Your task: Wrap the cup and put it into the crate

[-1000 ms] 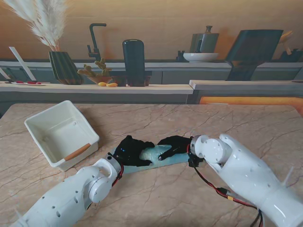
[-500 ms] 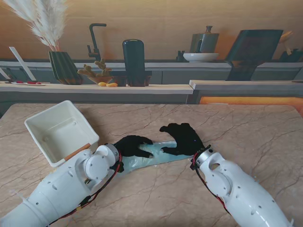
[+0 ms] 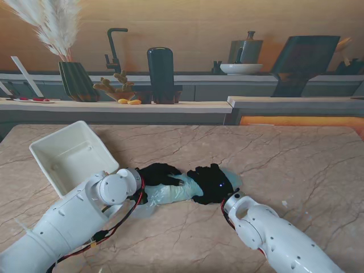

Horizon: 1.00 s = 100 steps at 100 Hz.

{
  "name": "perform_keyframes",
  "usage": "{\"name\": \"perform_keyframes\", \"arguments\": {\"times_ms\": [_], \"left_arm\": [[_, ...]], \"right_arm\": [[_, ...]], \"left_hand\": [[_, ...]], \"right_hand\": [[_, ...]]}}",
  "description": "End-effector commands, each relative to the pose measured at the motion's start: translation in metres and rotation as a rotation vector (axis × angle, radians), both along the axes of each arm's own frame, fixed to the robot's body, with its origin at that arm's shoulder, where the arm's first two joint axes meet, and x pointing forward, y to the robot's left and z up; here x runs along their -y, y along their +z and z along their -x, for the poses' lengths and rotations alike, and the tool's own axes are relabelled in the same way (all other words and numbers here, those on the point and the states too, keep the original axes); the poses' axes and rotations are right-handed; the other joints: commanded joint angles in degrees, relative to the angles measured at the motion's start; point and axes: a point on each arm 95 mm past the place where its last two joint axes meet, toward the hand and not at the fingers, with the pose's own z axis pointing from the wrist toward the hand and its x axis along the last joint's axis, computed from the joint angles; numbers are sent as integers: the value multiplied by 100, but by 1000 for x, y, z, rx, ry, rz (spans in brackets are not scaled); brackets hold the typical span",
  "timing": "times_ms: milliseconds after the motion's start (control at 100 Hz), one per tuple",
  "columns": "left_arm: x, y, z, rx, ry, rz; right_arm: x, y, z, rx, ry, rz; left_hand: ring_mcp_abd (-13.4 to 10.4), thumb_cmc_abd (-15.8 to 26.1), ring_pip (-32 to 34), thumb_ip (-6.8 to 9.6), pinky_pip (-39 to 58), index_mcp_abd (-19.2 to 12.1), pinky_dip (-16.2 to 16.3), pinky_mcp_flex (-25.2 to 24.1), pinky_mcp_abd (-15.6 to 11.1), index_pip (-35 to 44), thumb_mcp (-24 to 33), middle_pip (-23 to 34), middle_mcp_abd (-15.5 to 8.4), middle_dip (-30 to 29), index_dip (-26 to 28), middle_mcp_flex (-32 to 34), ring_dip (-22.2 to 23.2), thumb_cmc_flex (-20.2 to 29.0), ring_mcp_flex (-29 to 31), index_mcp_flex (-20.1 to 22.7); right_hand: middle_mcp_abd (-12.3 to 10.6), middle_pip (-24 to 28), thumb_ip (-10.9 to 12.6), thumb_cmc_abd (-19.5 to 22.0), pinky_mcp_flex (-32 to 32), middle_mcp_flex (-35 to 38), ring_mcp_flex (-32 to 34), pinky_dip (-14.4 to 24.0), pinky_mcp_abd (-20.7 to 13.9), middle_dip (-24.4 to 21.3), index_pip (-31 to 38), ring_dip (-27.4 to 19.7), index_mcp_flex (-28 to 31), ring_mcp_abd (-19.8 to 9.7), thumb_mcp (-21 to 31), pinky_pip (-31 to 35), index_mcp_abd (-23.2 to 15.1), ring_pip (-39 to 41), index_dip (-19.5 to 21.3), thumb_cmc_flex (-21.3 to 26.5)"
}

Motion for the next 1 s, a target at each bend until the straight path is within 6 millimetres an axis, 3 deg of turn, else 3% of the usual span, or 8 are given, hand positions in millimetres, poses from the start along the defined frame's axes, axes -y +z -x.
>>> {"name": "perform_keyframes", "arguments": {"times_ms": [0,80,180,310,600,850,920,990], "left_arm": [[-8,-29,15,-84,22,-4],[-7,-29,16,-77,35,39],[-5,-27,20,-8,54,88],[0,-22,28,146,75,154],[18,0,57,469,-42,155],[15,0,76,591,-184,-117],[12,-5,78,603,-177,-187],[9,-10,78,594,-167,-235]], "right_arm": [[-1,-3,-7,-15,3,14],[-4,-7,-15,-60,15,33],[-4,-9,-24,-131,24,49],[-3,-7,-36,-254,28,42],[0,-1,-56,-590,11,-16],[6,1,-66,-817,10,-102],[8,2,-68,-854,16,-108],[10,3,-68,-873,21,-108]], "left_hand": [[273,598,-400,300,-117,-139,-107,-206,-80,956,236,-202,-12,-102,137,-471,-59,357,-410,89],[258,644,-521,307,-202,-172,-137,-363,-99,465,195,-352,11,-129,51,-947,-70,157,-699,-552],[215,596,-673,319,-273,-213,-140,-443,-80,70,178,-478,-45,-157,0,-1388,-92,-90,-965,-1057],[147,492,-854,328,-377,-251,-137,-486,-11,-207,214,-551,-82,-180,-18,-1701,-132,-262,-1150,-1361],[40,203,-1006,320,-501,-371,-159,-446,89,-132,272,-530,-133,-191,15,-1740,-183,-179,-1168,-1232],[-63,-284,-909,346,-502,-295,-157,-6,51,54,408,-410,-174,-147,111,-1310,-132,148,-607,-1034],[-46,-875,-727,217,-111,-205,-127,265,29,214,2298,-268,-98,-157,180,-978,-99,-605,-184,-973],[-43,-1068,-480,187,195,-125,10,432,-12,373,2823,-93,-78,-146,224,-717,-63,-689,79,-895]], "right_hand": [[-74,108,215,-111,92,189,192,164,96,22,616,104,827,-86,399,-110,-762,186,82,473],[-189,348,412,5,265,742,515,213,71,116,993,271,1341,-155,893,-11,-969,486,157,885],[-258,875,112,-176,605,1400,981,241,-148,422,2245,757,1581,-221,1758,406,-1254,1296,-464,1405],[-116,1409,86,-313,965,2088,1344,74,-513,1168,3027,1623,2033,-90,2386,860,-1421,2437,-258,1698],[135,1750,28,-228,673,1904,1081,237,-535,1537,3043,2027,1906,107,2301,1637,-1297,3176,-79,1810],[240,1942,-80,-367,557,1917,1061,328,-488,1756,3055,2234,1939,231,2294,1968,-1236,3541,65,1998],[262,1969,-90,-414,539,1956,1094,327,-458,1791,3049,2271,1986,270,2307,1982,-1230,3599,92,2025],[270,1967,-98,-469,527,1989,1113,318,-428,1799,3027,2278,2039,304,2333,1979,-1220,3608,104,2051]]}}
